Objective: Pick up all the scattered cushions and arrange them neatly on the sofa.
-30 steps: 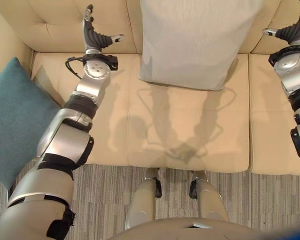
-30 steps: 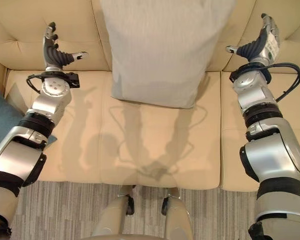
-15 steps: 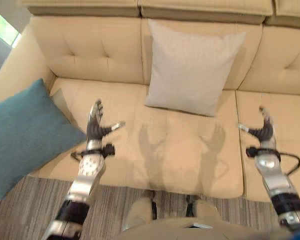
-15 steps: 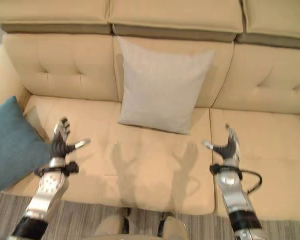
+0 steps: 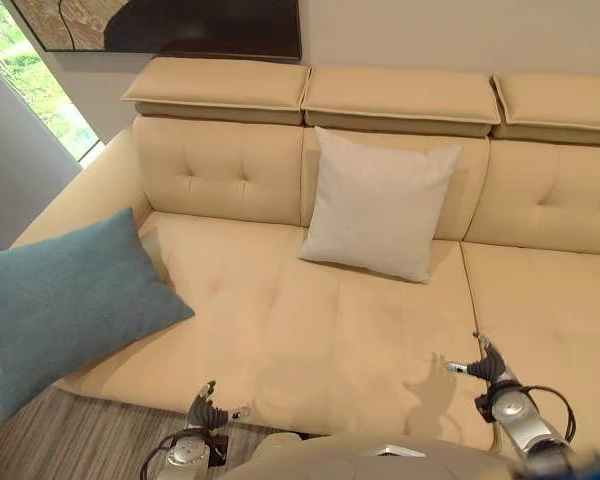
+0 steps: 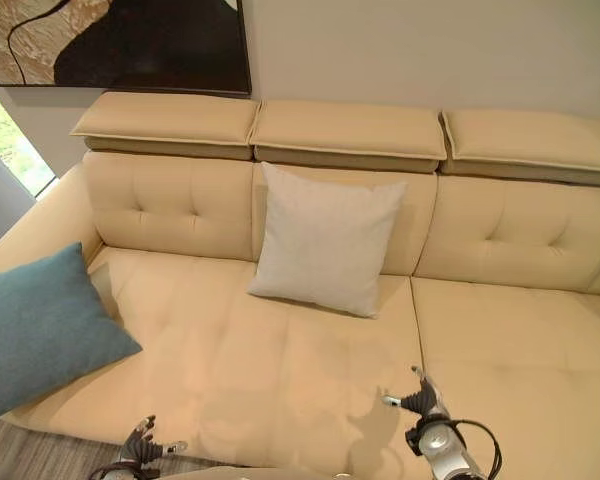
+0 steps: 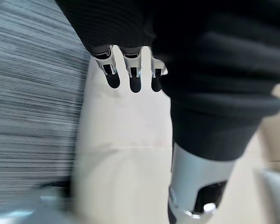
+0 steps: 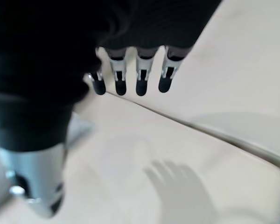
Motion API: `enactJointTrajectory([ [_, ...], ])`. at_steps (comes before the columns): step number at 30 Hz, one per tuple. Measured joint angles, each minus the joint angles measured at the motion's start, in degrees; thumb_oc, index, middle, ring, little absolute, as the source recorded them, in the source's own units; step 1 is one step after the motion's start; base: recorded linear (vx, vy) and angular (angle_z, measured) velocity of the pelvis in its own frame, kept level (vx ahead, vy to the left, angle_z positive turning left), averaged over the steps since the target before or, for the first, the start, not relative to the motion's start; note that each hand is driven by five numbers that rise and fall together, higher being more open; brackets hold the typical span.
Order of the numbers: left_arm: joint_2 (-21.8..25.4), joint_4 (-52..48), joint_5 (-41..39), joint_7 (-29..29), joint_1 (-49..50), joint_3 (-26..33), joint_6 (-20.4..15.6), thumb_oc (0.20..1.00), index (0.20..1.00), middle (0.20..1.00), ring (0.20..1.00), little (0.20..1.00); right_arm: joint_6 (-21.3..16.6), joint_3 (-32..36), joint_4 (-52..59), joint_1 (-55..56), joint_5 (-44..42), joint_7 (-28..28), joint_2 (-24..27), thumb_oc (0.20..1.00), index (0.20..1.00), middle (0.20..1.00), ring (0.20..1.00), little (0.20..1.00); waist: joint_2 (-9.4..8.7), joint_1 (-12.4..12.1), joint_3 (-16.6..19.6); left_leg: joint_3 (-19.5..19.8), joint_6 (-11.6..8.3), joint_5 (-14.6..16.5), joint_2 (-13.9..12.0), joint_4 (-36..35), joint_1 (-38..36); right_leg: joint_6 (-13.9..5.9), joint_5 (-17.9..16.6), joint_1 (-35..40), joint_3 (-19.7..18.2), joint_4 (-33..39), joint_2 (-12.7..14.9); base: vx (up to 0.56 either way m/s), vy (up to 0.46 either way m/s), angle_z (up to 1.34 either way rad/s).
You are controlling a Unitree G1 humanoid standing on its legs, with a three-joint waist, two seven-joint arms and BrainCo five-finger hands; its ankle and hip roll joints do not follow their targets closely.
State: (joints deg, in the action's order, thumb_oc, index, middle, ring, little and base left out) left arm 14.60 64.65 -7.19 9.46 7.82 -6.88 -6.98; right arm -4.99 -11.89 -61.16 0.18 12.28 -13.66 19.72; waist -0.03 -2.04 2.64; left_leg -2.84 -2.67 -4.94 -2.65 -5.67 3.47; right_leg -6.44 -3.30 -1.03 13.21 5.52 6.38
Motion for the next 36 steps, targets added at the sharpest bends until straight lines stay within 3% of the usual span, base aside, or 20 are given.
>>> enactJointTrajectory([
  [4, -0.55, 6.13, 2.23, -0.39, -1.58, 0.27, 0.23, 1.000, 1.000, 1.000, 1.000, 1.000, 0.29, 0.00, -9.05, 0.19, -1.07, 0.40, -2.76, 1.000, 1.000, 1.000, 1.000, 1.000, -0.30, -0.54, -0.07, 0.00, 0.04, 0.17, 0.14, 0.01, -0.49, 0.37, 0.29, 0.75, 0.02, -0.16, 0.13, -0.02, 0.061, 0.00],
  [11, -0.55, 6.32, 4.51, -0.39, -0.87, 0.23, 0.35, 1.000, 1.000, 1.000, 1.000, 1.000, 0.27, 0.07, -9.03, 0.81, -2.06, 1.00, -3.35, 1.000, 1.000, 1.000, 1.000, 1.000, -0.37, -0.82, -1.50, -0.28, 0.27, 0.31, 0.86, 0.28, -0.72, -0.09, 0.00, 0.51, -0.12, -0.25, 0.82, -0.10, 0.068, -0.03],
  [15, 0.01, 6.25, 6.05, -0.40, -4.98, -1.41, 0.57, 1.000, 1.000, 1.000, 1.000, 1.000, 1.93, -1.30, -9.54, -3.55, -1.96, 1.15, -3.07, 1.000, 1.000, 1.000, 1.000, 1.000, -0.28, -1.80, -8.35, -1.66, 2.14, -0.28, 2.21, 0.97, -0.17, -0.81, 2.48, -5.05, -1.80, -10.61, 3.02, -0.20, 0.013, -0.14],
  [17, 0.68, 6.07, 6.17, -0.35, -6.73, -1.51, 0.58, 1.000, 1.000, 1.000, 1.000, 1.000, 2.10, -1.19, -9.29, -5.33, -2.08, 1.19, -3.15, 1.000, 1.000, 1.000, 1.000, 1.000, -0.53, -2.05, -9.94, -1.14, 2.63, -0.67, 2.71, 0.94, 0.61, -1.08, 3.64, -5.85, -1.98, -12.36, 3.59, -0.15, -0.056, 0.22],
  [18, 1.04, 4.62, 6.17, -0.32, -7.10, -1.01, 0.49, 1.000, 1.000, 1.000, 1.000, 1.000, 2.07, -1.12, -8.85, -5.35, -2.47, 1.16, -3.19, 1.000, 1.000, 1.000, 1.000, 1.000, -0.08, -2.04, -10.03, 0.93, 2.71, -0.64, 2.33, 1.94, 2.16, -1.07, 8.04, -7.17, -4.53, -19.28, 2.11, -0.07, -0.149, 0.92],
  [19, 1.88, 3.61, 6.21, -0.31, -7.35, -1.49, 0.12, 1.000, 1.000, 1.000, 1.000, 1.000, 2.03, -1.23, -8.82, -5.41, -2.72, 1.19, -3.29, 1.000, 1.000, 1.000, 1.000, 1.000, -0.20, -2.31, -9.33, 3.60, 2.03, -1.63, 1.64, 2.42, 3.93, -0.64, 13.60, -7.16, -7.77, -24.78, -1.49, -0.05, -0.266, 1.04],
  [20, 2.11, 3.99, 6.20, -0.30, -7.08, -1.48, 0.37, 1.000, 1.000, 1.000, 1.000, 1.000, 2.08, -1.20, -8.96, -5.94, -3.03, 1.19, -3.32, 1.000, 1.000, 1.000, 1.000, 1.000, -0.81, -3.07, -8.89, 4.55, 1.35, -2.26, 1.66, 2.27, 4.72, 0.70, 15.77, -5.63, -7.76, -21.63, -2.32, -0.05, -0.279, 0.82],
  [21, 1.37, 4.37, 6.18, -0.27, -6.57, -1.50, 1.08, 1.000, 1.000, 1.000, 1.000, 1.000, 2.08, -1.17, -8.93, -6.70, -3.83, 1.15, -3.01, 1.000, 1.000, 1.000, 1.000, 1.000, 0.11, -3.61, -8.57, 5.68, -0.06, -3.16, 0.81, 2.00, 4.71, 3.23, 14.37, -2.88, -6.75, -16.48, -3.81, -0.11, -0.257, 0.48],
  [23, 0.63, 4.36, 6.14, -0.26, -4.88, -1.66, 1.31, 1.000, 1.000, 1.000, 1.000, 1.000, 2.01, -2.32, -8.94, -6.17, -4.26, 1.14, -2.89, 1.000, 1.000, 1.000, 1.000, 1.000, 1.50, -4.21, -6.31, 7.58, -1.64, -3.34, -1.13, 2.27, 6.15, 5.03, 11.33, -0.47, -4.65, -10.23, -6.86, -0.20, -0.234, 0.63],
  [24, 0.40, 4.60, 6.10, -0.27, -4.97, -3.53, 1.36, 1.000, 1.000, 1.000, 1.000, 1.000, 1.63, -2.30, -8.49, -6.96, -4.49, 0.94, -2.46, 1.000, 1.000, 1.000, 1.000, 1.000, 2.79, -4.17, -5.99, 11.48, -3.98, -5.96, -2.19, 3.69, 9.32, 6.21, 11.04, -1.33, -3.19, -11.45, -9.75, -0.30, -0.235, 1.34],
  [25, 0.53, 3.91, 6.12, -0.27, -6.45, -4.49, 1.13, 1.000, 1.000, 1.000, 1.000, 1.000, 1.71, -2.29, -8.77, -6.87, -4.84, 0.90, -2.28, 1.000, 1.000, 1.000, 1.000, 1.000, 2.35, -3.49, -5.99, 13.69, -7.51, -8.96, -1.88, 4.17, 12.41, 7.70, 11.90, -2.80, -3.61, -11.15, -10.02, -0.25, -0.131, 1.73],
  [26, -0.03, 3.82, 6.05, -0.23, -8.48, -4.90, 0.82, 1.000, 1.000, 1.000, 1.000, 1.000, 1.64, -2.27, -9.43, -6.95, -4.94, 0.88, -1.81, 1.000, 1.000, 1.000, 1.000, 1.000, 2.07, -4.99, -6.32, 14.36, -9.25, -14.37, -2.01, 3.89, 15.32, 11.10, 11.30, -4.77, -0.97, -12.14, -11.22, -0.28, -0.102, 1.44],
  [27, -0.15, 3.83, 6.04, -0.26, -9.33, -5.37, 0.55, 1.000, 1.000, 1.000, 1.000, 1.000, 1.67, -2.26, -9.96, -8.17, -5.21, 0.74, -1.56, 1.000, 1.000, 1.000, 1.000, 1.000, 1.35, -5.27, -6.80, 13.91, -6.58, -16.55, -1.59, 4.85, 17.33, 12.79, 11.81, -6.88, 1.19, -13.83, -10.51, -0.22, -0.053, 1.02],
  [28, 0.02, 4.68, 5.99, -0.28, -9.21, -5.34, 1.22, 1.000, 1.000, 1.000, 1.000, 1.000, 1.36, -2.29, -9.52, -8.54, -5.35, 0.46, -1.61, 1.000, 1.000, 1.000, 1.000, 1.000, -0.49, -4.59, -7.62, 11.38, -8.05, -14.16, -0.08, 6.72, 17.51, 14.43, 10.76, -6.94, 2.64, -13.39, -9.07, -0.19, -0.056, 0.69],
  [29, 0.37, 5.42, 5.95, -0.24, -9.04, -5.13, 1.36, 1.000, 1.000, 1.000, 1.000, 1.000, 1.34, -2.25, -9.65, -8.50, -5.40, 0.40, -1.50, 1.000, 1.000, 1.000, 1.000, 1.000, -2.78, -4.31, -7.80, 7.03, -6.43, -8.61, 1.32, 8.74, 16.73, 14.94, 8.97, -6.45, 3.20, -11.24, -7.57, -0.13, -0.039, 0.75],
  [30, 0.51, 6.15, 5.97, -0.20, -8.92, -4.62, 1.32, 1.000, 1.000, 1.000, 1.000, 1.000, 1.57, -2.18, -9.81, -8.59, -5.59, 0.27, -1.07, 1.000, 1.000, 1.000, 1.000, 1.000, -3.77, -3.42, -8.05, 4.21, -5.75, -4.47, 1.61, 11.45, 15.79, 14.27, 6.81, -5.55, 4.15, -8.18, -7.12, -0.14, -0.014, 0.59],
  [33, 0.58, 6.86, 6.00, 0.23, -8.80, -3.10, 1.37, 1.000, 1.000, 1.000, 1.000, 1.000, 1.66, -2.26, -11.14, -7.50, -6.58, 0.04, -0.71, 1.000, 1.000, 1.000, 1.000, 1.000, -5.03, -0.48, -9.10, 1.35, -6.07, 4.78, 1.06, 20.80, 9.86, 13.19, 3.45, -4.41, 9.23, -3.04, -6.12, -0.11, 0.028, 0.87],
  [34, 0.55, 6.82, 5.98, 0.55, -9.22, -2.47, 1.37, 1.000, 1.000, 1.000, 1.000, 1.000, 1.79, -2.23, -11.56, -6.21, -6.59, 0.11, -0.80, 1.000, 1.000, 1.000, 1.000, 1.000, -4.95, 0.72, -9.04, 0.16, -5.48, 6.05, 0.46, 21.63, 8.03, 12.24, 3.18, -4.27, 10.18, -2.06, -6.26, -0.01, 0.060, 1.17],
  [36, 0.36, 6.43, 5.99, 0.36, -9.78, -2.53, 1.37, 1.000, 1.000, 1.000, 1.000, 1.000, 2.06, -1.83, -11.92, -6.03, -6.95, 0.61, -1.01, 1.000, 1.000, 1.000, 1.000, 1.000, -4.73, 1.03, -9.39, -2.83, -4.60, 7.90, -0.59, 16.28, 1.32, 9.87, 2.21, -5.24, 11.93, -1.00, -6.32, -0.02, 0.136, 0.63],
])
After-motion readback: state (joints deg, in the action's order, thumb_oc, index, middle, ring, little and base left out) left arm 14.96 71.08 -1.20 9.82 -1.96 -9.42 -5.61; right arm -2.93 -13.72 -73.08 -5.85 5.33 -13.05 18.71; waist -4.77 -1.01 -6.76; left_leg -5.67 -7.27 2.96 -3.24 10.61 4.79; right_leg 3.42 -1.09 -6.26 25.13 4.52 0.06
